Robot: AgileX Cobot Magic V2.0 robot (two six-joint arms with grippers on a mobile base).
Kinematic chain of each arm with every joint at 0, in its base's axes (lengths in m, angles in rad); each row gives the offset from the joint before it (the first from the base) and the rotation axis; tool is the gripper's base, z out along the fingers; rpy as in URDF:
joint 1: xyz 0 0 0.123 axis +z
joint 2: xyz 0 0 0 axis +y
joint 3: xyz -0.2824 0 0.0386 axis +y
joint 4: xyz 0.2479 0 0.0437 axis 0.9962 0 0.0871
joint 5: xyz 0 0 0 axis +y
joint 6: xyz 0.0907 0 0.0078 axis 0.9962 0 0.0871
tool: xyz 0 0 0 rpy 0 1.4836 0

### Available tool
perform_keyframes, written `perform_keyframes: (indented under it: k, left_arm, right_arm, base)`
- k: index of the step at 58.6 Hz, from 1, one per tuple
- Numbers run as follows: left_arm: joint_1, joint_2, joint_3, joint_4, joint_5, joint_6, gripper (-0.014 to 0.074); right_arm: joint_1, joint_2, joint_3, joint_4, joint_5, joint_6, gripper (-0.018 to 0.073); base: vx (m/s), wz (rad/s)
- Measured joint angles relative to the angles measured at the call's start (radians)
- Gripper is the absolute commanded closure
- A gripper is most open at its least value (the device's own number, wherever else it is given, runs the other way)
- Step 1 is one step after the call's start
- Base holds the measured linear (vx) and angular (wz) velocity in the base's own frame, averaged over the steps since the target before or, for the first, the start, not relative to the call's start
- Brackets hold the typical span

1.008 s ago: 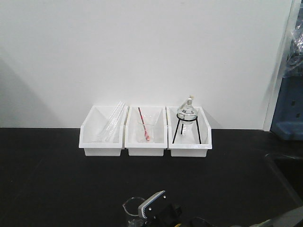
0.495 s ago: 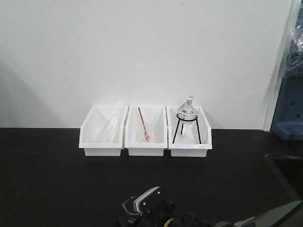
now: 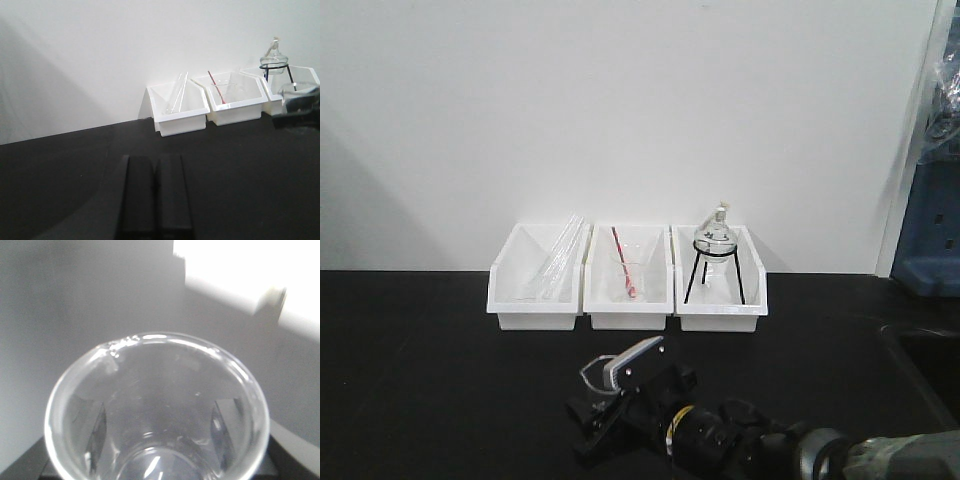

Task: Pick beaker and place in left cabinet
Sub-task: 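Lift the beaker with the right gripper off the benchtop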

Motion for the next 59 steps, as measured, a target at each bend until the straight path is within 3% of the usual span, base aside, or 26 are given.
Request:
perform_keyframes:
  k: [26, 59]
  left_arm:
    - [0.0, 0.0, 0.0, 0.0, 0.0, 0.0, 0.0595]
    - [0.0, 0.0, 0.0, 0.0, 0.0, 0.0, 0.0595]
  right_arm:
    - [0.0, -0.365, 0.002, 0.006, 0.444, 0.122, 0.0568]
    - [0.0, -0.518, 0.006, 0.011, 0.497, 0.122, 0.0568]
  base:
    - [0.0, 0.0]
    - [0.0, 0.0]
